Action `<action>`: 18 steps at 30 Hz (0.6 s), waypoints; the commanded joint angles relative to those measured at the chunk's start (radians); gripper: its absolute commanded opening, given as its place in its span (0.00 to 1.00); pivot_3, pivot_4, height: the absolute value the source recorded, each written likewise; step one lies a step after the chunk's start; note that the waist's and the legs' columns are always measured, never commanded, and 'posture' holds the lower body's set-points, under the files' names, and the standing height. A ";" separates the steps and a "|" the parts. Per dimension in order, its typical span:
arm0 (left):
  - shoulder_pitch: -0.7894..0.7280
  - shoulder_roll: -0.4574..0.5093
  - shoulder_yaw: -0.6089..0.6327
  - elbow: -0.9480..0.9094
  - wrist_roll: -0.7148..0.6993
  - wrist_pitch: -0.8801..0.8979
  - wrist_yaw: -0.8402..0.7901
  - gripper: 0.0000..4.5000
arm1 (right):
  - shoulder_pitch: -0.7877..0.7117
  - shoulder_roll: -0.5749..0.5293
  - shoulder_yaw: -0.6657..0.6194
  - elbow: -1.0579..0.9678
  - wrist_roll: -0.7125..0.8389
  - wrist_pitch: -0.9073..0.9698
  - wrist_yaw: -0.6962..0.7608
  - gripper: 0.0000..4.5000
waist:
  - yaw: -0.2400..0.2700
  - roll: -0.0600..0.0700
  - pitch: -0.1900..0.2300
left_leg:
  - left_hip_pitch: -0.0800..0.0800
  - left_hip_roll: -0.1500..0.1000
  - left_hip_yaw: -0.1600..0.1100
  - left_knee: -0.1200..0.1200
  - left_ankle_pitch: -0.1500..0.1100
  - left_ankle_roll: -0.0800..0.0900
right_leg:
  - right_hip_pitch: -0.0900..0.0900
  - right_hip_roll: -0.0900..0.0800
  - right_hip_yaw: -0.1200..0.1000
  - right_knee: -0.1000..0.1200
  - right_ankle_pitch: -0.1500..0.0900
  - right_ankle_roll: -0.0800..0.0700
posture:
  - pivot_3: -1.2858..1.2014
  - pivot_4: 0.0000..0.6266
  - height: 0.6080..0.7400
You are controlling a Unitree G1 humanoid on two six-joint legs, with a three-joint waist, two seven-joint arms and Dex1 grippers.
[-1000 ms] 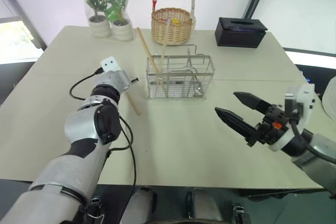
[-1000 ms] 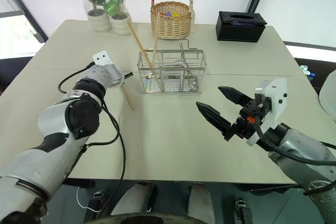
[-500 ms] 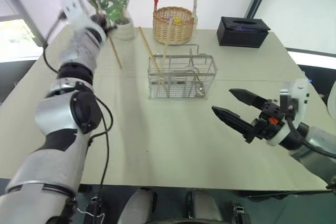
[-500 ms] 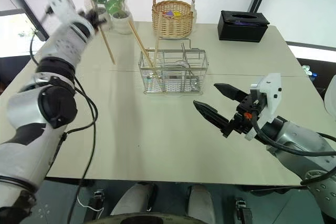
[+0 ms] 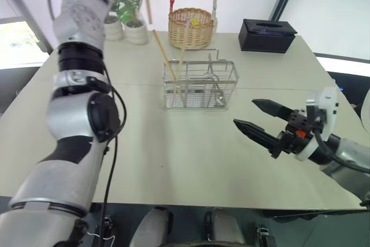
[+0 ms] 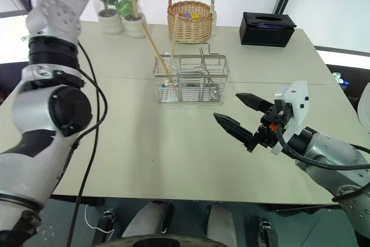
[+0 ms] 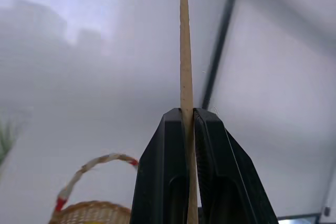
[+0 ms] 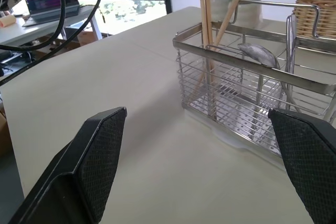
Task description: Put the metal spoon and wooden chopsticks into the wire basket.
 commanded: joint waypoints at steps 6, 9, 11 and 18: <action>0.174 -0.099 -0.132 -0.131 0.050 -0.042 -0.008 0.01 | 0.036 0.037 -0.047 -0.058 -0.001 -0.014 -0.042 1.00 | -0.002 0.001 0.000 | 0.001 0.001 0.000 0.000 0.000 0.000 | 0.000 0.000 0.001 0.001 0.000 0.000 | 0.52 0.24 0.36; 0.218 -0.127 -0.148 -0.115 0.067 -0.091 0.004 0.01 | 0.047 0.043 -0.060 -0.067 0.016 -0.012 -0.059 1.00 | 0.000 0.001 0.001 | 0.001 0.001 0.000 0.000 0.000 0.000 | 0.000 0.001 0.000 0.001 0.000 0.000 | 0.52 0.24 0.36; 0.245 -0.141 -0.165 -0.105 0.085 -0.131 0.003 0.01 | 0.052 0.044 -0.067 -0.071 0.027 -0.011 -0.070 1.00 | 0.001 0.001 0.000 | 0.001 0.001 0.000 0.000 0.000 0.000 | 0.000 0.001 0.000 0.000 0.000 0.000 | 0.52 0.24 0.36; 0.321 -0.191 -0.173 -0.109 0.093 -0.193 0.025 0.35 | 0.055 0.034 -0.076 -0.072 0.045 -0.007 -0.085 1.00 | 0.002 0.001 0.001 | 0.001 0.000 0.000 0.000 0.000 0.000 | 0.001 0.000 0.000 -0.001 0.000 0.000 | 0.52 0.24 0.36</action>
